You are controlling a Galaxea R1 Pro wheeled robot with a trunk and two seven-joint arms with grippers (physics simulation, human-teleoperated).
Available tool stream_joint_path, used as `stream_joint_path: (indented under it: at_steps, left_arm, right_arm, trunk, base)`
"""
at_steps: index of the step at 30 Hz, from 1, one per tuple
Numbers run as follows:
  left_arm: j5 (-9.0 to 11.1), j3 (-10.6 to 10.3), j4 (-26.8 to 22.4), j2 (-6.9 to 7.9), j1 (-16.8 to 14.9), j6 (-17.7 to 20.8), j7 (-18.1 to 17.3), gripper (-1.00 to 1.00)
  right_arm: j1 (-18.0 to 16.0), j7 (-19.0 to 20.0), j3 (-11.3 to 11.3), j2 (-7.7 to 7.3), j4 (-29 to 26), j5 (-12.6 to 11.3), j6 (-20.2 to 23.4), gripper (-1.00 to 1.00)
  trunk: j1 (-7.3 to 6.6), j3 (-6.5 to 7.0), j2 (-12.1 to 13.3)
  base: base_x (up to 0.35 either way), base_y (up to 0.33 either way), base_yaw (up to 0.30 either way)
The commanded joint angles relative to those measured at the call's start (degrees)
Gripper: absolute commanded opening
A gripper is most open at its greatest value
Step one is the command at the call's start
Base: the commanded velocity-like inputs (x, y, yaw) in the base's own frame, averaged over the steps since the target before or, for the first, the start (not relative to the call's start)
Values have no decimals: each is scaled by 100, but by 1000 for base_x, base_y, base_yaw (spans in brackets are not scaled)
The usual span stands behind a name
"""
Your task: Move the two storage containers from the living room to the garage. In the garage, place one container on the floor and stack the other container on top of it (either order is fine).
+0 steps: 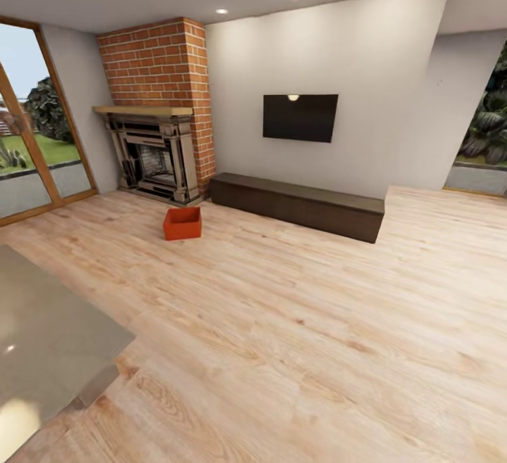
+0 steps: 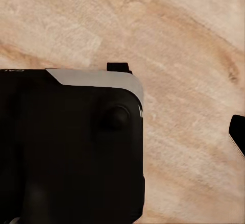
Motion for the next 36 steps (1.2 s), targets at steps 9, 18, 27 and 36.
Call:
stream_joint_path:
  at_steps: [9,18,27,36]
  left_arm:
    - [60,-8,7,0,-4,0,-21,100]
    - [60,-8,7,0,-4,0,-21,100]
    - [60,-8,7,0,-4,0,-21,100]
    - [60,-8,7,17,-4,-8,-21,100]
  right_arm:
    - [-5,-11,52,3,9,-51,-22,100]
    - [-5,-11,52,9,9,-51,-22,100]
    - [-5,-11,52,6,9,-51,-22,100]
    - [-5,-11,52,7,9,-51,-22,100]
  trunk:
    - [4,-7,-4]
    - [4,-7,-4]
    - [4,-7,-4]
    - [4,-7,-4]
  base:
    - [322,0,0]
    - [322,0,0]
    - [322,0,0]
    - [322,0,0]
